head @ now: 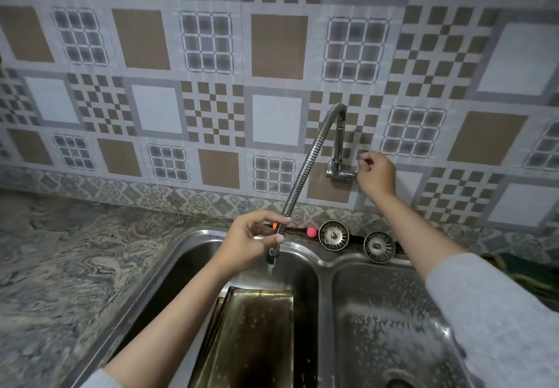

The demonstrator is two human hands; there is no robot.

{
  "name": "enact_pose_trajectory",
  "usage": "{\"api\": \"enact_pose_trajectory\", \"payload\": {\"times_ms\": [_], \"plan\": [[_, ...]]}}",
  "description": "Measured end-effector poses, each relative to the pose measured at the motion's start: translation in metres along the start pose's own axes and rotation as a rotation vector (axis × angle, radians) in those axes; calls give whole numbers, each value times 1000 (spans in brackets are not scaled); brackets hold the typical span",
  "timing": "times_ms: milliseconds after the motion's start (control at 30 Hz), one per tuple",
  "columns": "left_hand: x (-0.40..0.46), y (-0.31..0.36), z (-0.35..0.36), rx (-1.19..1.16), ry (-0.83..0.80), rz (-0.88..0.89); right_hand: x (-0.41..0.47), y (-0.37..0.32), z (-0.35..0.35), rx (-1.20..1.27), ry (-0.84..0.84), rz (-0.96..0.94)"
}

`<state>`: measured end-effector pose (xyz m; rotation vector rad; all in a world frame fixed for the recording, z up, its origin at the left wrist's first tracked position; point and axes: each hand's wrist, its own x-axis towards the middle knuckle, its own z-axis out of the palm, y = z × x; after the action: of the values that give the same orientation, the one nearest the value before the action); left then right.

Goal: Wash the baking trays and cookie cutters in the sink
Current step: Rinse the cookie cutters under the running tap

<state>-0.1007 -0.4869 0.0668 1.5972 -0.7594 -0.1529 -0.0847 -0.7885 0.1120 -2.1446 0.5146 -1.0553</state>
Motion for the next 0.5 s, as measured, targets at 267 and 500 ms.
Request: {"api": "enact_pose_trajectory", "payload": {"times_ms": [267, 500], "plan": [[-1, 3, 1, -40, -6, 2, -53, 17, -16, -114, -84, -167], [-18, -9, 3, -101, 72, 42, -106, -4, -24, -324, -249, -245]]}}
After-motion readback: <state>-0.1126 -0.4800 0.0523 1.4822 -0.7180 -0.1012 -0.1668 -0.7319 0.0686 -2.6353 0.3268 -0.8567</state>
